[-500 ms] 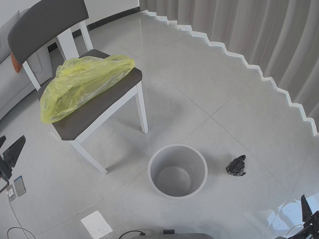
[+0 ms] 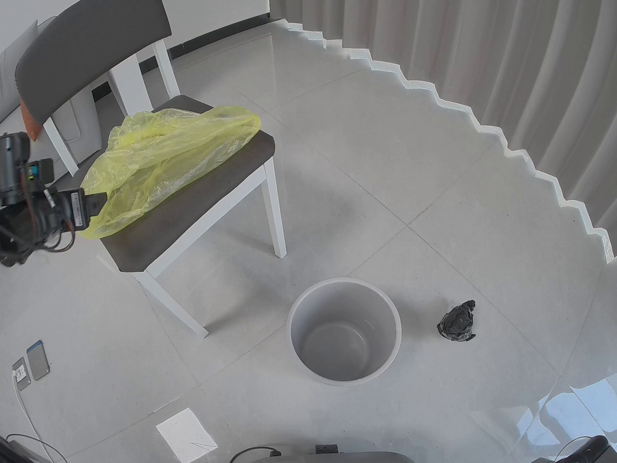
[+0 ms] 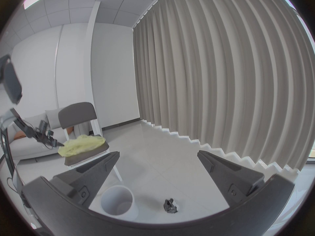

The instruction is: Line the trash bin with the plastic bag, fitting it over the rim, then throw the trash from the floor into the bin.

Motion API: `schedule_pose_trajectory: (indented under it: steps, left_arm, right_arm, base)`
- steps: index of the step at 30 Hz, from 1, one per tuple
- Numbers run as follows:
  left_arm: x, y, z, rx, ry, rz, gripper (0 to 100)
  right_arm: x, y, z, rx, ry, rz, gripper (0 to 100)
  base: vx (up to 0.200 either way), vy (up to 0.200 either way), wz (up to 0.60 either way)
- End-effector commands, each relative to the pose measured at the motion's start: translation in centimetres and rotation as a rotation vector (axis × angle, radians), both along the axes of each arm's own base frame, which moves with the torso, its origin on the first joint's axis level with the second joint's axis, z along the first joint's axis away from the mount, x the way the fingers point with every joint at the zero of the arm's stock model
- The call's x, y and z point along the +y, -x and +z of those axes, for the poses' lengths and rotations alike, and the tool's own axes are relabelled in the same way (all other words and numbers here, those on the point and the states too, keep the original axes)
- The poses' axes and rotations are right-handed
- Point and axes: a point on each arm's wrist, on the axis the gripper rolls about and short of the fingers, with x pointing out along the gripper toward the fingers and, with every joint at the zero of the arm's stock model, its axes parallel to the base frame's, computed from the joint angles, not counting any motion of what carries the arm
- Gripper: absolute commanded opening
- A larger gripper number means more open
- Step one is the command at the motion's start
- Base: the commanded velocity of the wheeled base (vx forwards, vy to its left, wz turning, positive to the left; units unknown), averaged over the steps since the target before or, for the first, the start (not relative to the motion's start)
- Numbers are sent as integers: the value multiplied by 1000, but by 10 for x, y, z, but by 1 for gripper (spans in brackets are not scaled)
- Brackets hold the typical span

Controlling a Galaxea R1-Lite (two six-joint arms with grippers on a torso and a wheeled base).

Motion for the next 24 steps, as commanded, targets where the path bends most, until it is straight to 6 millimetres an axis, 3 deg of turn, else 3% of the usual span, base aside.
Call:
schedule_pose_trajectory:
  steps: [1, 9, 24]
  left_arm:
    - [10, -95, -35, 114, -58, 124, 100]
    - [12, -97, -38, 125, -62, 133, 100]
    - [27, -84, -35, 116, -44, 175, 100]
  right_arm:
    - [0, -40, 50, 37, -16, 15, 100]
    - [0, -41, 47, 52, -17, 15, 100]
    - [0, -44, 37, 89, -17, 21, 100]
  base:
    - [0, 0, 0]
    - [0, 0, 0]
    - [0, 0, 0]
